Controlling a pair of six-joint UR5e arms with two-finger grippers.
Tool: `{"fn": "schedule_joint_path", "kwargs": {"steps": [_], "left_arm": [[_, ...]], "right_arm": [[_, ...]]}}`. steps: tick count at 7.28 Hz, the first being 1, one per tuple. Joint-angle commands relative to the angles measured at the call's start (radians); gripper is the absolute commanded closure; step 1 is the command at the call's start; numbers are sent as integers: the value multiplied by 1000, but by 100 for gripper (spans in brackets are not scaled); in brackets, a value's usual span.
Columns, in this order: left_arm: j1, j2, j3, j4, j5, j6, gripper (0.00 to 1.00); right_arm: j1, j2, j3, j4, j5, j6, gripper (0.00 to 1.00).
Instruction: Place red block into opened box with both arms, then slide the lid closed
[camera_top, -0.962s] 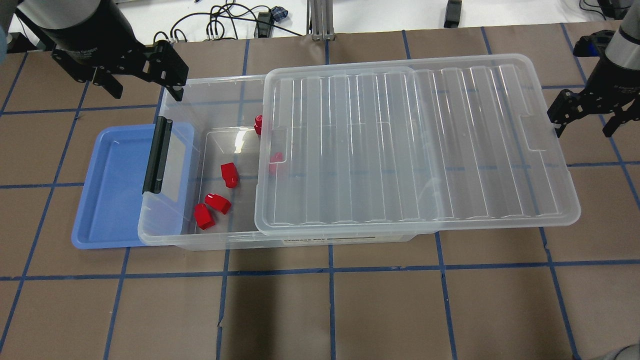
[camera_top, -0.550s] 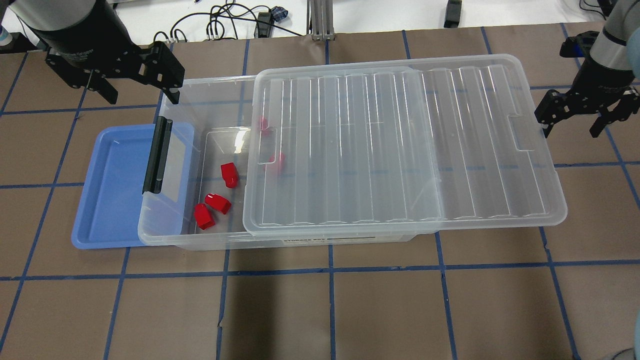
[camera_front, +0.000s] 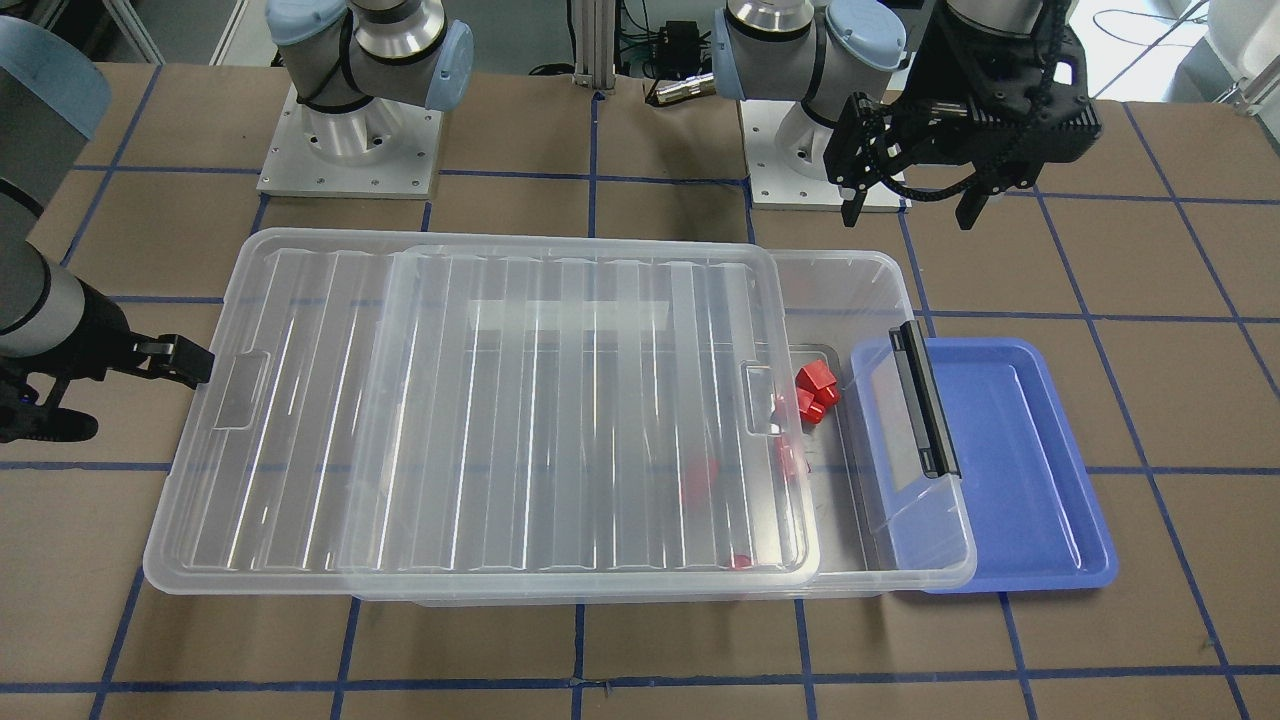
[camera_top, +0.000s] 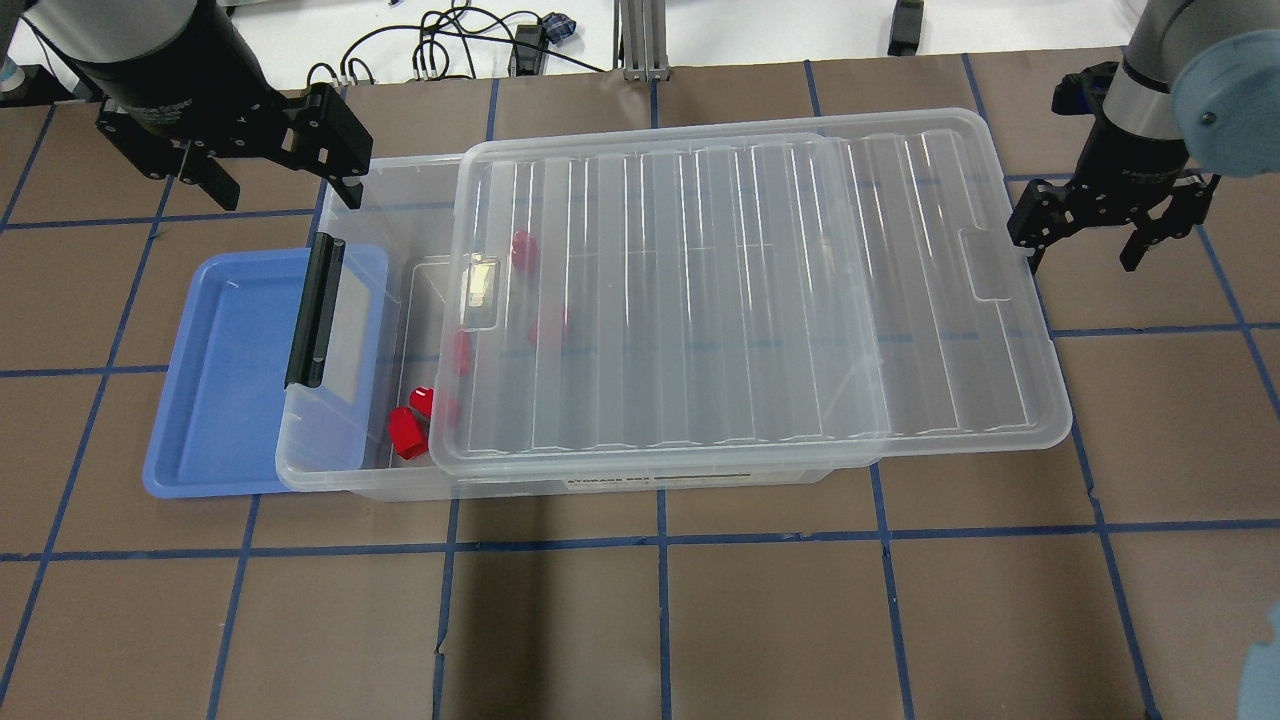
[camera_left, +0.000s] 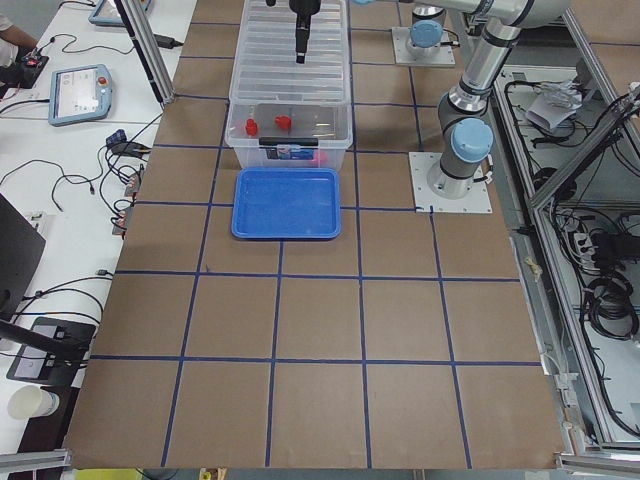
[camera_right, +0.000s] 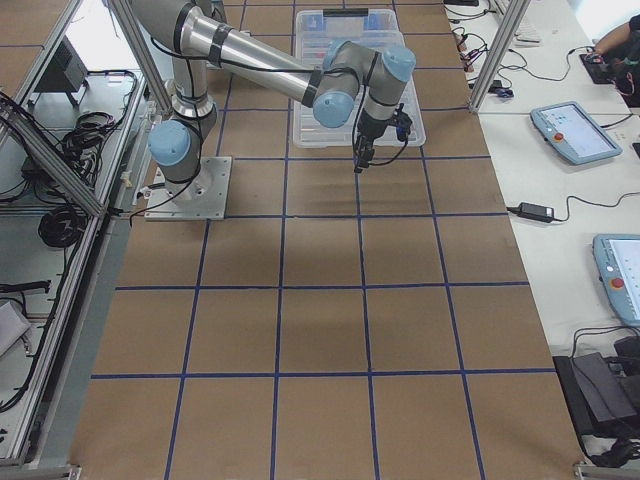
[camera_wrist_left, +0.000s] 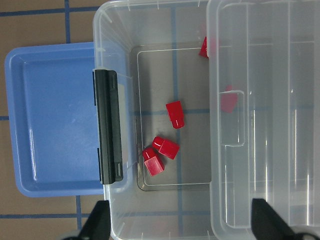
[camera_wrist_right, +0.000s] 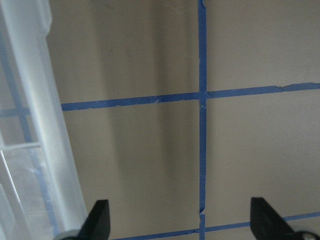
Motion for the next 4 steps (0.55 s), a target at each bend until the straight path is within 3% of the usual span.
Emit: {"fn": "schedule_joint_path", "kwargs": {"steps": [1, 3, 4], "left_arm": [[0, 0, 0, 0, -1, -2, 0], [-1, 3, -2, -2, 1, -2, 0], [-1, 3, -2, -2, 1, -2, 0]], "right_arm": [[74, 0, 0, -1, 0, 87, 0], [138, 2, 0, -3, 8, 149, 0], [149, 0, 0, -1, 52, 168, 0]]}}
